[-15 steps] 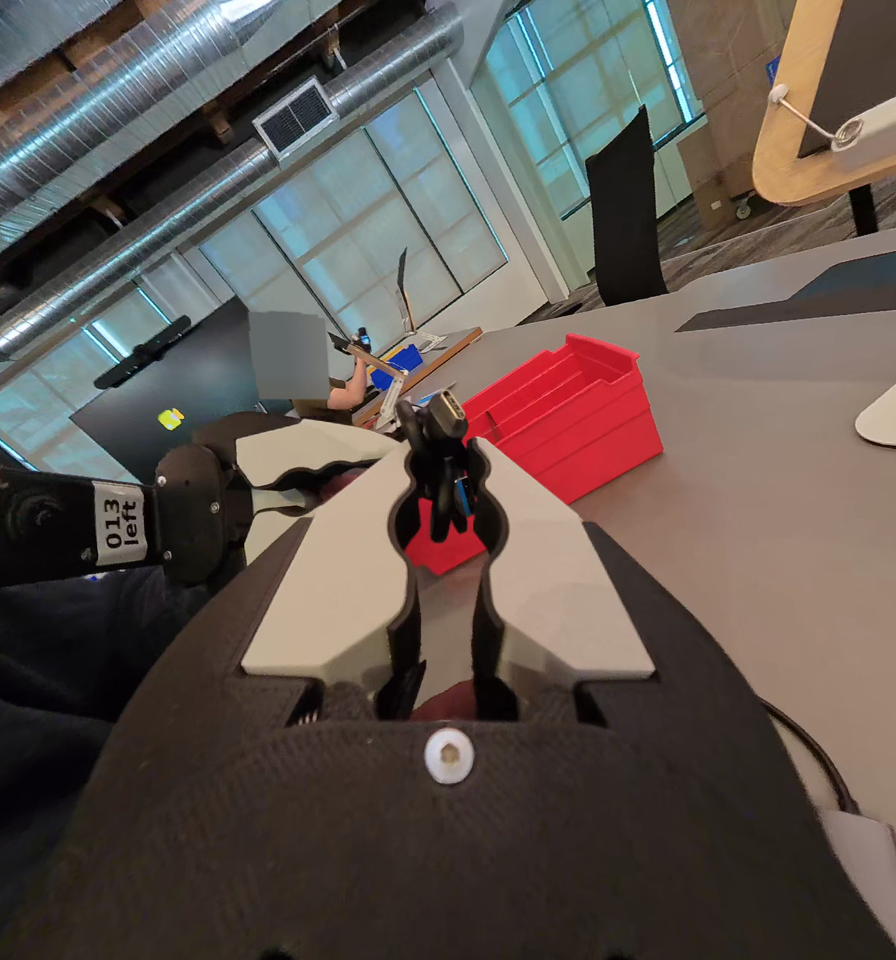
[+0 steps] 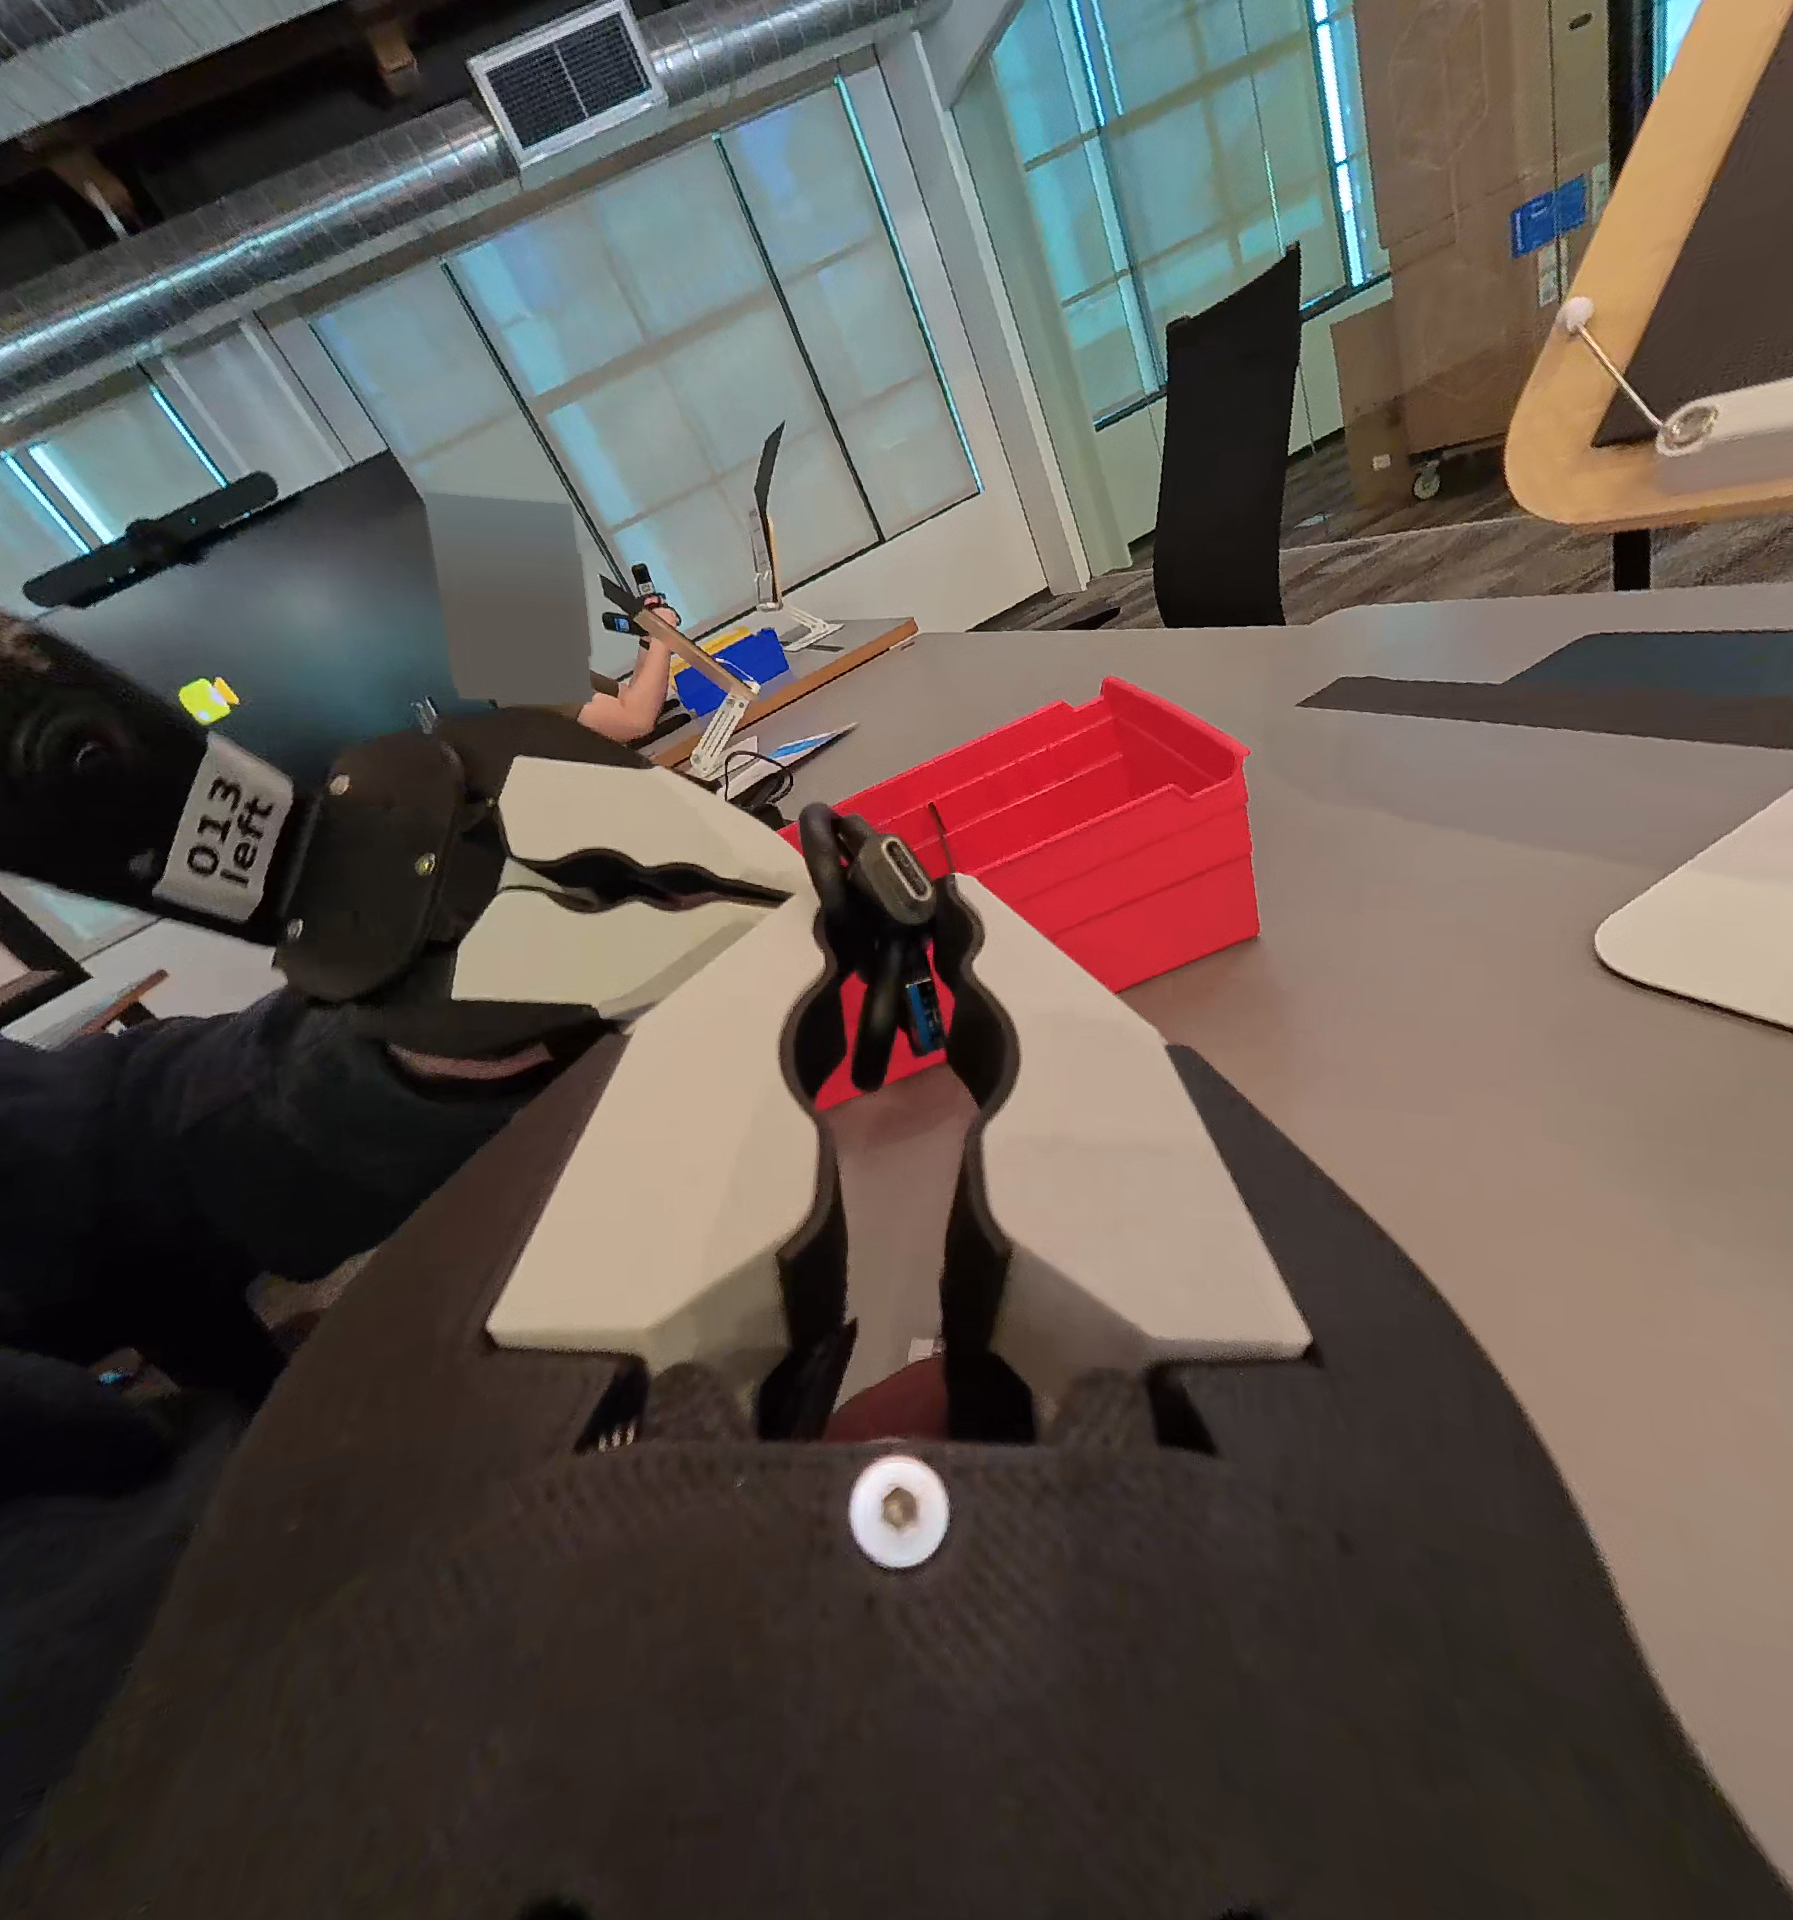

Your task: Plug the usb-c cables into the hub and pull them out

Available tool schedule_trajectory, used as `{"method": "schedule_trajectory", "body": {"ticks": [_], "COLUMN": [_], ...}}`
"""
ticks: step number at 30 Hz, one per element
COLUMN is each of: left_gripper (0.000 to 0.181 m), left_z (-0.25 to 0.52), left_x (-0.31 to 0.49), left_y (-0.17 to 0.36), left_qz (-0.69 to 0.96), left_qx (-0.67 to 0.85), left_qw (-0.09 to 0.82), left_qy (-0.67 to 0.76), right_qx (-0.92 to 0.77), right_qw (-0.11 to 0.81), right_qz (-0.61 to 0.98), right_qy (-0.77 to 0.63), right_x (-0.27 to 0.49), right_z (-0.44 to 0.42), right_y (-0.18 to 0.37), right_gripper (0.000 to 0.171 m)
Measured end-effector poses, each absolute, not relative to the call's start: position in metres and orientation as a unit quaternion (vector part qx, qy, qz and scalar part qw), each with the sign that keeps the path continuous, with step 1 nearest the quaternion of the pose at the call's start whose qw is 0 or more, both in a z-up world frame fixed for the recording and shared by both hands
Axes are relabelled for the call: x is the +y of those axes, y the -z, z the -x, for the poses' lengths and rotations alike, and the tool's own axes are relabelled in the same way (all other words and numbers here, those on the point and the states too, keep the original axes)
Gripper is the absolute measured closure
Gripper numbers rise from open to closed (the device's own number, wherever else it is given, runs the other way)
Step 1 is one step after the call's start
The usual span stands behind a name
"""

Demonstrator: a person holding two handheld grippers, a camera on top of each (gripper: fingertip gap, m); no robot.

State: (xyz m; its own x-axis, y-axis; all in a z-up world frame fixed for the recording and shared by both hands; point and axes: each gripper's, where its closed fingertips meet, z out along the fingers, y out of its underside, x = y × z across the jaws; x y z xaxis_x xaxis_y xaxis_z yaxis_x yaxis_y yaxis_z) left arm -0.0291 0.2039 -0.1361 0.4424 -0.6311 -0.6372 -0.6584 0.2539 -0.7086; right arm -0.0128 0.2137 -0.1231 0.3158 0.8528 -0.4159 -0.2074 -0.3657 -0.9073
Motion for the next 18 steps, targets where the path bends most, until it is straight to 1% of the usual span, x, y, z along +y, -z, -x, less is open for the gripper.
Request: {"method": "schedule_trajectory", "body": {"ticks": [6, 13, 16, 18], "left_gripper": [0.181, 0.181, 0.181, 0.181], "left_z": [0.029, 0.03, 0.034, 0.054], "left_x": [0.2, 0.197, 0.201, 0.217], "left_y": [0.128, 0.123, 0.117, 0.103], "left_qz": [0.615, 0.643, 0.655, 0.664], "left_qx": [0.519, 0.473, 0.438, 0.391], "left_qw": [0.591, 0.581, 0.583, 0.603], "left_qy": [0.054, 0.161, 0.199, 0.209], "right_qx": [-0.285, -0.321, -0.342, -0.354], "right_qw": [0.515, 0.534, 0.536, 0.533], "right_qz": [0.628, 0.623, 0.623, 0.627], "right_qy": [-0.508, -0.472, -0.455, -0.445], "right_x": [0.21, 0.204, 0.201, 0.198], "right_z": [0.013, 0.012, 0.011, 0.01], "right_y": [0.118, 0.118, 0.12, 0.126], "right_gripper": [0.16, 0.161, 0.161, 0.161]}}
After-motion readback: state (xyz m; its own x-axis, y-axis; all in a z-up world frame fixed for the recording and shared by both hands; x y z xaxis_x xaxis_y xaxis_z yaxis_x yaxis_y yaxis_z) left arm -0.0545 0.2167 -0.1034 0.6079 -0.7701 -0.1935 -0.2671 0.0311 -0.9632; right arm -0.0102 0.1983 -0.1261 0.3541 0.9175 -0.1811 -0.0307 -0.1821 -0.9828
